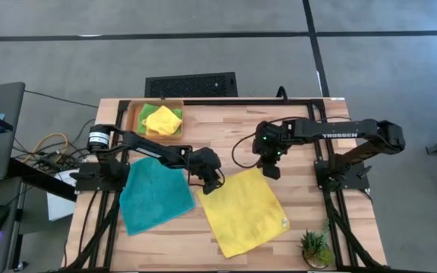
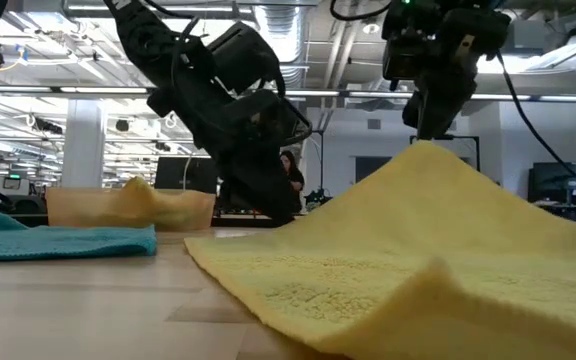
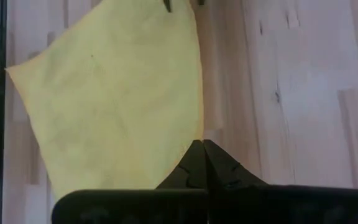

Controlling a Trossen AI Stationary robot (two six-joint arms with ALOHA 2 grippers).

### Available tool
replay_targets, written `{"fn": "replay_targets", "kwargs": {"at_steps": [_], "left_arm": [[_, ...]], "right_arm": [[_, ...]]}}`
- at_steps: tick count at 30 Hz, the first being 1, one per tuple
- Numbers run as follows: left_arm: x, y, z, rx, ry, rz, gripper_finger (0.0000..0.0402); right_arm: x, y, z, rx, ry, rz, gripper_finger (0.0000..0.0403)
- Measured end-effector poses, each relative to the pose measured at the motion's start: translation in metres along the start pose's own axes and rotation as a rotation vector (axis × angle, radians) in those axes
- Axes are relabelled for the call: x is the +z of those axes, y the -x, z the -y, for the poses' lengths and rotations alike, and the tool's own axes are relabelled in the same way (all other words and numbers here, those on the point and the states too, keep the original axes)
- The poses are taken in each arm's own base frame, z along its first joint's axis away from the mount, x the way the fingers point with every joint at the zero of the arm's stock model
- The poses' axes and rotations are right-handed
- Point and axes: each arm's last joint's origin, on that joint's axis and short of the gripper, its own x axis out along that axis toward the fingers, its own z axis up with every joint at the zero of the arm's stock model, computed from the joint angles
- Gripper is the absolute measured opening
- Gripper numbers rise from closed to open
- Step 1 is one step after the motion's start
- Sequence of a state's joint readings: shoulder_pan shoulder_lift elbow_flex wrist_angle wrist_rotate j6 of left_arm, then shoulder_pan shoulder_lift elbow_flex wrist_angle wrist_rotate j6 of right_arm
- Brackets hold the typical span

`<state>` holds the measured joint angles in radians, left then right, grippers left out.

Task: Fold microfiber towels
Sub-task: Fold the yellow microfiber towel

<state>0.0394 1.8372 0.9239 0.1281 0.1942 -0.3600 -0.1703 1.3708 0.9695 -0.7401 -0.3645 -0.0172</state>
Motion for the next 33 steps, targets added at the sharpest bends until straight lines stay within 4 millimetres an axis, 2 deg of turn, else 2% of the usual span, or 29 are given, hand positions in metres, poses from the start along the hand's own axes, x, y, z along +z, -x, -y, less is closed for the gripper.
{"fn": "replay_targets", "kwargs": {"at_steps": [5, 15, 25, 33], "left_arm": [[0.002, 0.0, -0.002, 0.062, -0.036, 0.028, 0.0155], [-0.01, -0.021, -0.007, -0.082, 0.015, -0.072, 0.0155], [-0.016, -0.016, -0.001, -0.303, 0.13, -0.224, 0.0155], [-0.026, -0.012, -0.002, -0.313, 0.167, -0.346, 0.0155]], "right_arm": [[-0.001, -0.001, 0.0, 0.0, 0.015, -0.013, 0.0002], [-0.001, -0.002, 0.001, 0.0, 0.026, -0.024, 0.0002], [-0.006, -0.001, 0.001, -0.006, 0.015, -0.07, 0.0002], [-0.009, 0.0, 0.005, -0.028, 0.017, -0.098, 0.0004]]}}
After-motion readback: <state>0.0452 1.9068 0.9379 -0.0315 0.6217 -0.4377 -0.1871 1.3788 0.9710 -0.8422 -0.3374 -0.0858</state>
